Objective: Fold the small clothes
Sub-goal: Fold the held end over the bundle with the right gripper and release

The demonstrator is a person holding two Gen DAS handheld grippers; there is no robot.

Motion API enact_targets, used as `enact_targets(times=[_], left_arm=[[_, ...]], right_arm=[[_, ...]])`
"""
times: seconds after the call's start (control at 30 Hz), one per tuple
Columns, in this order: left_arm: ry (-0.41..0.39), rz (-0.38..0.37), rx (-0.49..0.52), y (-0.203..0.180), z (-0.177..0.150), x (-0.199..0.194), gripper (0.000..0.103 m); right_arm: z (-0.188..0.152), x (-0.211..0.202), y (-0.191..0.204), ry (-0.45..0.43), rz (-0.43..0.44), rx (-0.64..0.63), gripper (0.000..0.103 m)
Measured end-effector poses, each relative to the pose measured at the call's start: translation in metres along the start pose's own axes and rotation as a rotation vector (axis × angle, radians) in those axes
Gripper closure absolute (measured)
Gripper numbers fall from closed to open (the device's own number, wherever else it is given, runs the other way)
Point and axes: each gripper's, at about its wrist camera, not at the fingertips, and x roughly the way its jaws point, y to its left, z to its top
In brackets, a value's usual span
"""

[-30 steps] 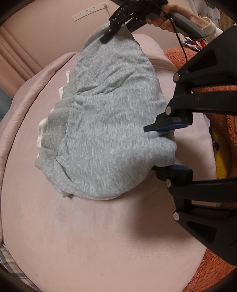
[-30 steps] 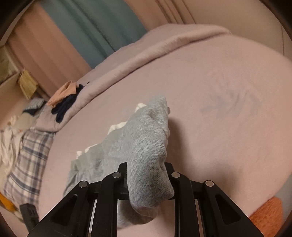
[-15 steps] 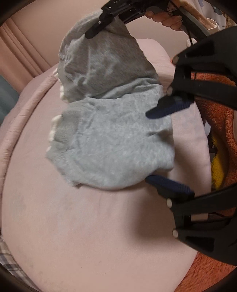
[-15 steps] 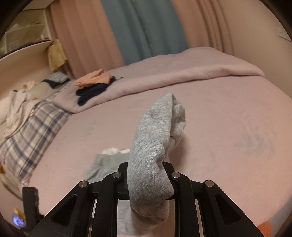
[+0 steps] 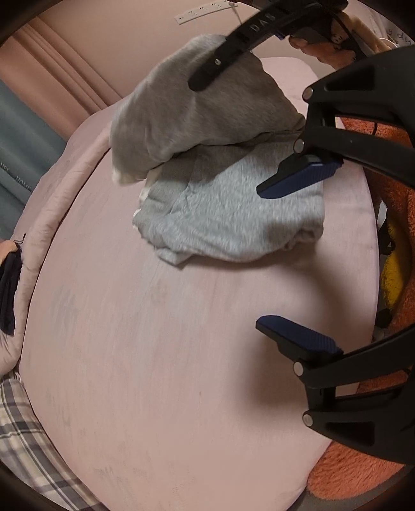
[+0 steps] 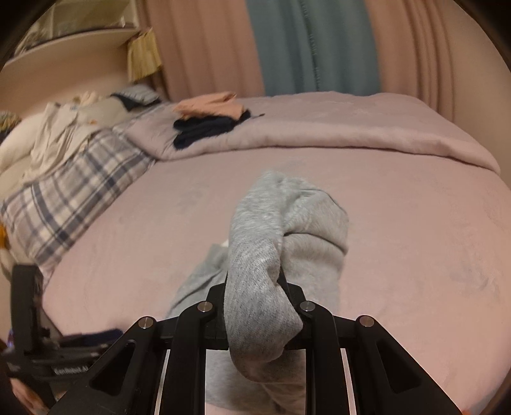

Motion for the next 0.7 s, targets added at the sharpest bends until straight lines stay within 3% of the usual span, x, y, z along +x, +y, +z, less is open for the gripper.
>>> enact_targets(times=[0.5, 0.7], left_arm=[[-0.001, 0.028, -0.029, 0.014, 0.002, -0.003, 0.027], [0.002, 0.040, -0.051, 0.020, 0.002, -0.005, 0.027]], right_arm=[[-0.034, 0.052, 0.037, 0.216, 0.042, -0.104, 0.081], [-0.042, 0.062, 0.041, 0.254, 0.045, -0.121, 0.081]])
